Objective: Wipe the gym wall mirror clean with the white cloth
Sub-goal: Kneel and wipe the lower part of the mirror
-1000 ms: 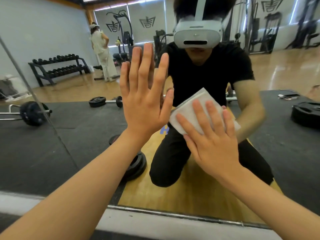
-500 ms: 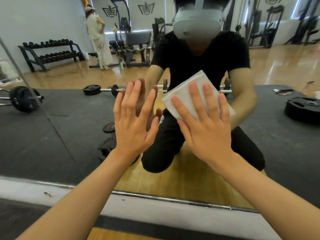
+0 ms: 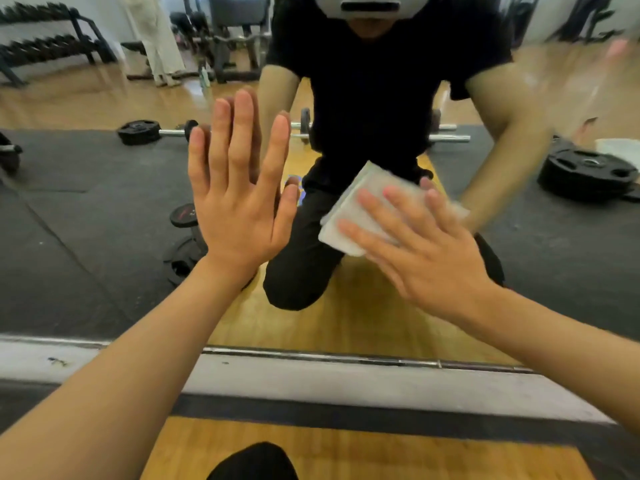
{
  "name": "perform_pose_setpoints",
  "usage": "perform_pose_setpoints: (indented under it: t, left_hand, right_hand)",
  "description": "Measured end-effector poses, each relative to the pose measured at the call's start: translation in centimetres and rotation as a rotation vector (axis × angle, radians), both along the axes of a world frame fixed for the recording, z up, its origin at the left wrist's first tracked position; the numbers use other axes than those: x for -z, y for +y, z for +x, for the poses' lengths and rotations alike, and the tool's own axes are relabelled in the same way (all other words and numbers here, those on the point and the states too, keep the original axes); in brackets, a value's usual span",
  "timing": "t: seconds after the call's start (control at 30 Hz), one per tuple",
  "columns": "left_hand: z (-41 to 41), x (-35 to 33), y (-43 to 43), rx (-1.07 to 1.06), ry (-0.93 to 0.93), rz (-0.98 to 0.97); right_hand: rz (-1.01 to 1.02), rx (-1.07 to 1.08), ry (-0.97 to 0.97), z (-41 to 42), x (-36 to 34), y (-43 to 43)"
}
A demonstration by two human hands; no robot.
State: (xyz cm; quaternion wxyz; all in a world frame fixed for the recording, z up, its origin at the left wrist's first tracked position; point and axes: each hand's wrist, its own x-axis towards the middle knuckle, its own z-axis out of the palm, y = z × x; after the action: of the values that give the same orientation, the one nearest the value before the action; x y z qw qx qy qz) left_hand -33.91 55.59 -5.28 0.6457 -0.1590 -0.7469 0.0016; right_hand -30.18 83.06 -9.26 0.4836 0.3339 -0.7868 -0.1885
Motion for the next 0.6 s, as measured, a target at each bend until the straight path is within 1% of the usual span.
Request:
perform_pose_setpoints:
  t: [0.07,0.13,0.2,0.27,0.33,0.43,0.5,0.6]
  left_hand:
    - [0.1,0.0,0.0,-0.022,0.003,0.002]
    - [0.1,-0.1,0.2,-0.027,-0.007,0.000]
    - [0.2,-0.1,0.2,-0.042,0.000,0.001]
    - [0.1,-0.2,0.2,-0.044,0.005,0.004]
    - [0.1,-0.2,0.3,-0.045,0.017,0.012]
    - [0.2,-0.2,0.3,-0.056,0.000,0.029]
    - [0.3,-0.2,0.5,-0.066,-0.006,0.034]
    - [0.4,-0.3,0.7,-0.055,-0.017,0.044]
  right_hand:
    - [-0.186,-0.010,0.078,-0.5,-0.9,-1.4]
    - [-0.249,0.013,0.084,-0.3,2.8,-2.3]
    - [-0.178,0.048,0.039,0.3,9.2,-2.6]
    - [-0.033,0.086,-0.090,1.3,15.5,-1.7]
    - [0.075,0.110,-0.186,2.3,19.1,0.2]
    - [0.216,0.118,-0.255,3.1,20.5,4.0]
    - [0.175,0.086,-0.295,3.1,19.6,4.5]
    - [0.060,0.083,-0.311,3.1,19.3,-0.9]
